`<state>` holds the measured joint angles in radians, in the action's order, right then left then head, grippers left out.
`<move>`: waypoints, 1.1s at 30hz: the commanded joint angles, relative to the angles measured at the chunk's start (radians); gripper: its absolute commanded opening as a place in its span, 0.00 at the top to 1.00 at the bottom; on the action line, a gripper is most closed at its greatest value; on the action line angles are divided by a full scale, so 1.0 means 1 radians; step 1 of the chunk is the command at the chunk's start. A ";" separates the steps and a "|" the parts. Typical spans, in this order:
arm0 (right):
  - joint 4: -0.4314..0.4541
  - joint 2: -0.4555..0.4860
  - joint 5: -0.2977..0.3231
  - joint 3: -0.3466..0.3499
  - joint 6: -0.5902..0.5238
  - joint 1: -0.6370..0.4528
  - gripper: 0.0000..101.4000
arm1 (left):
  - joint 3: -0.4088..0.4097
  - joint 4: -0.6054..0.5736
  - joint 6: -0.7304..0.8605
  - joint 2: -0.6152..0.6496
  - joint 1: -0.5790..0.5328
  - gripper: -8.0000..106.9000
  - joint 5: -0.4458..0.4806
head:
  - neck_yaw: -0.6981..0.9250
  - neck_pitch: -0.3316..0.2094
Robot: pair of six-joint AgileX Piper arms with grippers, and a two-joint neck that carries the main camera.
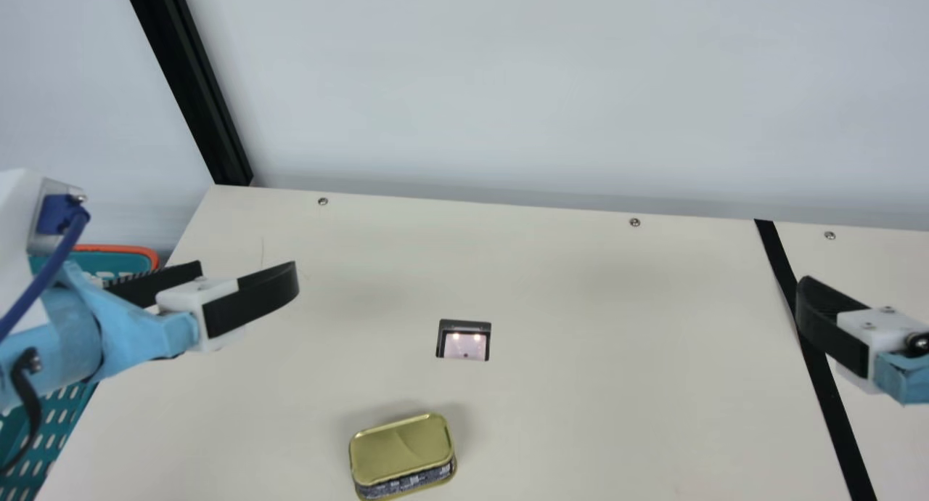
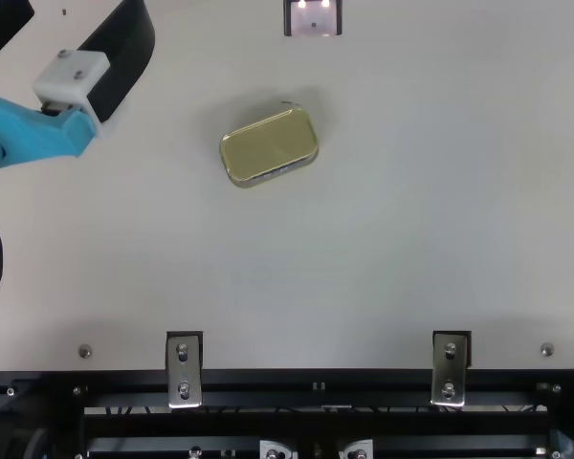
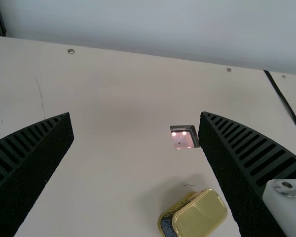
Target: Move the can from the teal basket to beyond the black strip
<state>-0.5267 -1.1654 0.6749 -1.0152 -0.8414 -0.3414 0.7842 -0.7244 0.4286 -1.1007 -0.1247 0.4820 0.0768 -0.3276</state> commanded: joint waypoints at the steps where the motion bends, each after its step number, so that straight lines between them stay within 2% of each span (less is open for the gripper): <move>1: -0.093 -0.050 0.058 -0.002 -0.170 -0.031 0.00 | 0.000 0.000 0.000 0.000 0.000 0.15 0.000 | -0.004 -0.027; 9: -0.186 -0.166 0.174 0.027 -0.336 -0.058 0.00 | 0.000 0.000 0.000 0.000 0.000 0.15 0.000 | -0.004 -0.027; 19: -0.266 -0.264 0.271 0.071 -0.452 0.006 0.00 | 0.000 0.000 0.000 0.000 0.000 0.15 0.000 | -0.004 -0.027; 21: -0.261 -0.275 0.256 0.079 -0.458 0.019 0.00 | 0.000 0.000 0.000 0.000 0.000 0.15 0.000 | -0.004 -0.027; 33: -0.286 -0.298 0.288 0.066 -0.450 0.018 0.00 | 0.000 0.000 0.000 0.000 0.000 0.15 0.000 | -0.004 -0.027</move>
<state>-0.8030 -1.4561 0.9550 -0.9477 -1.2806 -0.3186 0.7842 -0.7244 0.4286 -1.1007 -0.1247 0.4820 0.0768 -0.3276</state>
